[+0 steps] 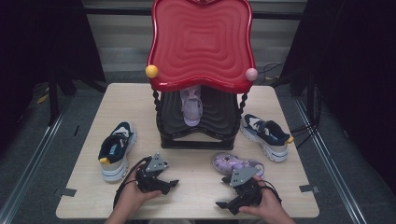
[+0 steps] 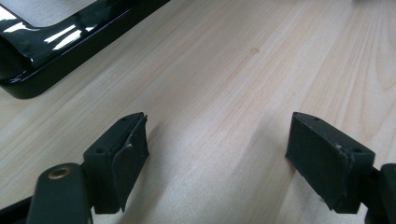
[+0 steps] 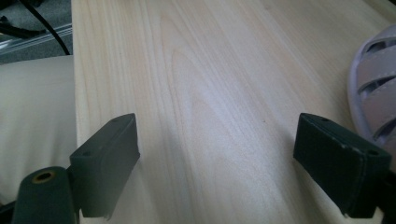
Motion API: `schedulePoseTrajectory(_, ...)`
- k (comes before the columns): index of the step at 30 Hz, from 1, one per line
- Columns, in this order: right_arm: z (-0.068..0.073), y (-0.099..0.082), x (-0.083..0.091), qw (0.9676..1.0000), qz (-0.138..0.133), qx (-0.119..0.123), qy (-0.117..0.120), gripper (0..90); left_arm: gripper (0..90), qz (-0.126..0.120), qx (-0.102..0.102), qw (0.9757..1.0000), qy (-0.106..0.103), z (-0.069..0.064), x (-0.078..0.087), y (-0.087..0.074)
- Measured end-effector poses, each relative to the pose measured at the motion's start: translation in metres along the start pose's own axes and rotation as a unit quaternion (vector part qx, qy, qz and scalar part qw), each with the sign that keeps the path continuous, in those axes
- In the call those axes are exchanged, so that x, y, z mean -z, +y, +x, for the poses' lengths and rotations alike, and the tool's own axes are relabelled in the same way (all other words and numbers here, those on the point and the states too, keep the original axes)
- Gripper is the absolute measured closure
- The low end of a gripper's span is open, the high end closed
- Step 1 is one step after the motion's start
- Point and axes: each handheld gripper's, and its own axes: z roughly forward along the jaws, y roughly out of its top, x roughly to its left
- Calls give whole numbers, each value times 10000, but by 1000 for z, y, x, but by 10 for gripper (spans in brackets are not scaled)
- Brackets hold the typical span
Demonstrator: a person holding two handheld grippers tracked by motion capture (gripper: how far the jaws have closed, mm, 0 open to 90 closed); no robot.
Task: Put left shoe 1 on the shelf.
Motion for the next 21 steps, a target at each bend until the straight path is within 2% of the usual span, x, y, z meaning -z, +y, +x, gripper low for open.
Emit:
schedulePoseTrajectory(4,2,7,8,9998,-172,1,-23,137,199,0,-2,10000,0,0,0,0)
schedulePoseTrajectory(7,2,14,20,9993,-376,-83,-20,139,198,2,-4,10000,-3,0,0,0)
schedulePoseTrajectory(14,-1,19,33,9994,-315,-146,-27,143,194,9,-3,10000,-17,0,0,0)
schedulePoseTrajectory(21,-6,24,52,9989,-361,-211,-215,148,190,6,-1,10000,-26,0,0,0)
